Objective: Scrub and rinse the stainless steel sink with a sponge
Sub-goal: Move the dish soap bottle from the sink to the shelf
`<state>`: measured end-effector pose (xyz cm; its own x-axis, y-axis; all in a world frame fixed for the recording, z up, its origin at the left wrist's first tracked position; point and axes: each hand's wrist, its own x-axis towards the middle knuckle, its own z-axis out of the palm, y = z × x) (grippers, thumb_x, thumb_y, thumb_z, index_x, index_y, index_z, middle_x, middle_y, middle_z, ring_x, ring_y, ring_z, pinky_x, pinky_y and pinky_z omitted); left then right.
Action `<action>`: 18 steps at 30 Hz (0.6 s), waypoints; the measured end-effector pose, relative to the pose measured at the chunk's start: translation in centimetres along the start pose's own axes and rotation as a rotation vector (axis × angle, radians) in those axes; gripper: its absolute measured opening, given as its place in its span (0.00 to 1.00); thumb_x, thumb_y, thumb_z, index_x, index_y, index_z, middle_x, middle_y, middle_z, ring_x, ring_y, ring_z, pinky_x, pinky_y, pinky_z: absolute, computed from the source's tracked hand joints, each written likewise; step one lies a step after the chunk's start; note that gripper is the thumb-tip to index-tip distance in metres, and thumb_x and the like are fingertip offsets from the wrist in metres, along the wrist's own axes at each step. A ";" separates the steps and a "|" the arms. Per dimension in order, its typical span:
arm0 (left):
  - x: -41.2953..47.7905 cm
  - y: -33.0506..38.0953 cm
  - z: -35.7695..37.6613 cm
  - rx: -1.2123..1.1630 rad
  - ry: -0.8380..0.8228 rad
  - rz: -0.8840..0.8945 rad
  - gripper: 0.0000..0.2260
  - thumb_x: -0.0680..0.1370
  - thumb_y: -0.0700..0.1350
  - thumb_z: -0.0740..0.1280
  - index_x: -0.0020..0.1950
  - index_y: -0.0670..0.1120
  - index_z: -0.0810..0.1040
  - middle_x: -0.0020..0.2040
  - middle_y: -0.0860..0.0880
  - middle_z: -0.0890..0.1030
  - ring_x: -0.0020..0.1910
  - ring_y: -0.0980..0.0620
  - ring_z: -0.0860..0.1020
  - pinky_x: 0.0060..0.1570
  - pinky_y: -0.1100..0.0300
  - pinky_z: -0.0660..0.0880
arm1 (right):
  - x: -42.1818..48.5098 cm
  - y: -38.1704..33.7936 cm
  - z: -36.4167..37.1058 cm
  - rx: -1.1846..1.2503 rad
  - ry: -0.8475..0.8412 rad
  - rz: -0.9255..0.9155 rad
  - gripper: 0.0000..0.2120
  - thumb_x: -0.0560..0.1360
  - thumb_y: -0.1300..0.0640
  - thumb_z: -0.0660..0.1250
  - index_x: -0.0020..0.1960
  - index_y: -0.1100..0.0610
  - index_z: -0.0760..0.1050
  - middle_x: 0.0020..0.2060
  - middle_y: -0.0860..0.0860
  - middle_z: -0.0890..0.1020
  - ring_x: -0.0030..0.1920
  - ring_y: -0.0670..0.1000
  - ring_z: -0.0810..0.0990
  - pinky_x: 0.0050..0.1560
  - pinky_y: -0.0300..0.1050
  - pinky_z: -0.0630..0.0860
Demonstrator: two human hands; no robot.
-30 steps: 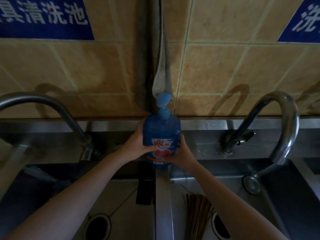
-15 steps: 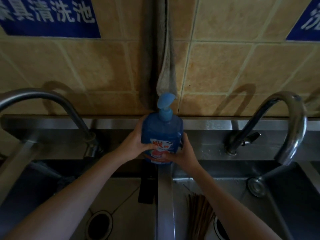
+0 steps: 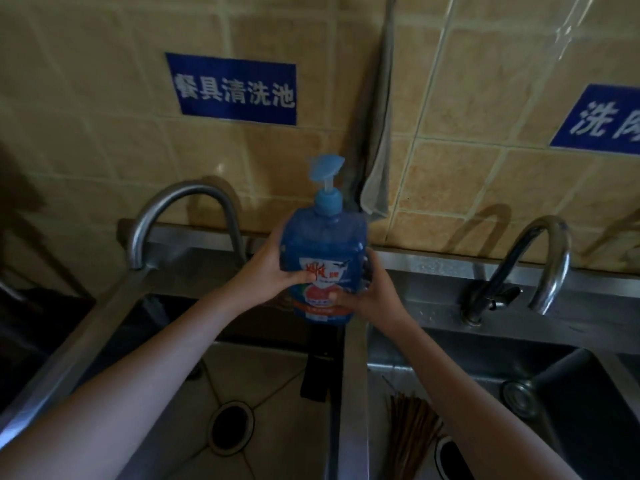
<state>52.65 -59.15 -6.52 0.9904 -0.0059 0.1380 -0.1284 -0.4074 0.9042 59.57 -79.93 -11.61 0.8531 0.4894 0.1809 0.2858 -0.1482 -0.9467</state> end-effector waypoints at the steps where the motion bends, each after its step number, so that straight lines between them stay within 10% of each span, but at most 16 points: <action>1: -1.1 0.4 -0.7 -0.015 0.011 0.001 0.44 0.66 0.54 0.74 0.74 0.60 0.51 0.70 0.59 0.67 0.69 0.61 0.66 0.68 0.47 0.67 | -0.4 -0.9 0.7 0.001 -0.013 -0.011 0.38 0.60 0.49 0.80 0.66 0.42 0.65 0.59 0.41 0.77 0.60 0.41 0.76 0.56 0.43 0.79; 18: -21.5 3.1 -14.7 -0.020 0.306 0.021 0.41 0.67 0.54 0.74 0.74 0.57 0.55 0.63 0.68 0.70 0.63 0.69 0.69 0.53 0.75 0.71 | -6.2 -13.8 18.3 0.028 -0.251 -0.137 0.41 0.62 0.52 0.79 0.70 0.54 0.63 0.61 0.52 0.77 0.61 0.51 0.77 0.58 0.58 0.78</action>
<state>30.16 -46.90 -0.73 0.9267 0.2622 0.2691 -0.1526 -0.3919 0.9073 42.34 -65.22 -4.56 0.6713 0.7015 0.2392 0.3758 -0.0440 -0.9257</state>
